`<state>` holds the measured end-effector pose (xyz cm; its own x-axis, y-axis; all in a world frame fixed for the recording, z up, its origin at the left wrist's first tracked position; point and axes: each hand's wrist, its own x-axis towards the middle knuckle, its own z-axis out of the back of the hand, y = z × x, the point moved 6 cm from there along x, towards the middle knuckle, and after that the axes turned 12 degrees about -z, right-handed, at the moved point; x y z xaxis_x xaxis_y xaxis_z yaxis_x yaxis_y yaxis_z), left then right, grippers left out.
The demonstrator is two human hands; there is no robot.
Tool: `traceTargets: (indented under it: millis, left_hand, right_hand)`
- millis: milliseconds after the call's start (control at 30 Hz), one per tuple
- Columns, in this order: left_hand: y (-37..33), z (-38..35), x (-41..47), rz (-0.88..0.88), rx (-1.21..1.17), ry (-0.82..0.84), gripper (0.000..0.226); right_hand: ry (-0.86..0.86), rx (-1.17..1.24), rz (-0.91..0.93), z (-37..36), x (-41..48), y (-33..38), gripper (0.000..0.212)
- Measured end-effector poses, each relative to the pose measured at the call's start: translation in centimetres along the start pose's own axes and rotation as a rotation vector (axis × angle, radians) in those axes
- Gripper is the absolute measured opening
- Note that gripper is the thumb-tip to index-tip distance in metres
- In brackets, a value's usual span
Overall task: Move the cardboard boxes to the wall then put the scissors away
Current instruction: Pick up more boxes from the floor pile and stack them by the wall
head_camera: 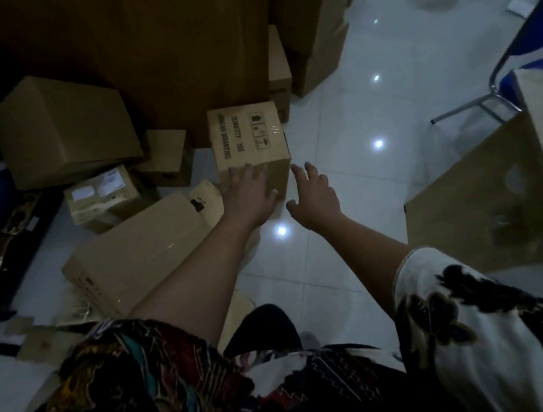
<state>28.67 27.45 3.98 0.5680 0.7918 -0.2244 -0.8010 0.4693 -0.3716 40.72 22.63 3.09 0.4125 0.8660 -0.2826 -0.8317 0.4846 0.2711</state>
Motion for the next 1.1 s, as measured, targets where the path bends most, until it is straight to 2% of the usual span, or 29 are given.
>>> traceTargets:
  millis: [333, 533, 667, 900, 1100]
  left_hand:
    - [6.0, 0.4, 12.1, 0.187, 0.058, 0.113, 0.062]
    - [11.0, 2.5, 20.9, 0.196, 0.053, 0.144, 0.064]
    - [14.1, 2.7, 25.6, 0.186, 0.057, 0.182, 0.064]
    - [16.2, -2.7, 34.0, 0.19, 0.059, 0.336, 0.066]
    - [17.1, -10.1, 43.7, 0.161, 0.019, 0.288, 0.065]
  right_hand:
    - [0.099, 0.004, 0.047, -0.6, 14.9, 3.4, 0.075]
    - [0.187, 0.021, -0.067, -1.0, 24.3, 4.6, 0.075]
    - [0.268, 0.134, -0.151, -2.9, 29.7, 5.1, 0.076]
    - [0.39, 0.159, -0.232, -8.6, 36.8, 3.0, 0.078]
    - [0.405, 0.163, -0.229, -14.8, 47.8, 0.4, 0.083]
